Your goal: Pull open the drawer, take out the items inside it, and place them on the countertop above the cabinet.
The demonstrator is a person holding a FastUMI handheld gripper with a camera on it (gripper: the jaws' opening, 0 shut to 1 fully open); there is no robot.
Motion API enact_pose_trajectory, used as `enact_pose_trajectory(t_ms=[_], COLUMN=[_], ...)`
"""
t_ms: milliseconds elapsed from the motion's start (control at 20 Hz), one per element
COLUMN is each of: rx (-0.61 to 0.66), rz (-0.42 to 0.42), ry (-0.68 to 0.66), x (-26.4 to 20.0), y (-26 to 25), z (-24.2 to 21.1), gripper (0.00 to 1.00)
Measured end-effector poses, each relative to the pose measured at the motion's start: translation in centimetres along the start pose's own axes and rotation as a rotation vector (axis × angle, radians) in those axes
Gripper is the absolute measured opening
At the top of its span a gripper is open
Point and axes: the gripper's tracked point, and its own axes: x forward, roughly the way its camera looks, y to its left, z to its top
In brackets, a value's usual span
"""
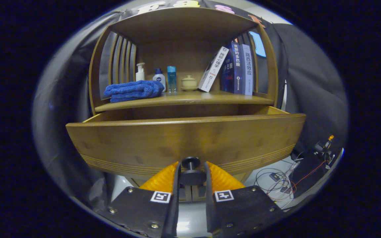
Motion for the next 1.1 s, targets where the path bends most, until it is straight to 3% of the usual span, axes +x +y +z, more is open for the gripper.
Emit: enact_pose_trajectory(t_ms=[550, 750, 850, 1100], rx=[0.021, 0.028, 0.039, 0.033], rz=[-0.037, -0.006, 0.009, 0.049], ry=[0.026, 0.023, 0.028, -0.099], x=[-4.7, -4.9, -5.2, -7.5], y=[-0.6, -0.6, -0.4, 0.3], z=[-2.3, -2.1, -2.1, 3.4], gripper=[0.34, 0.34, 0.4, 0.44])
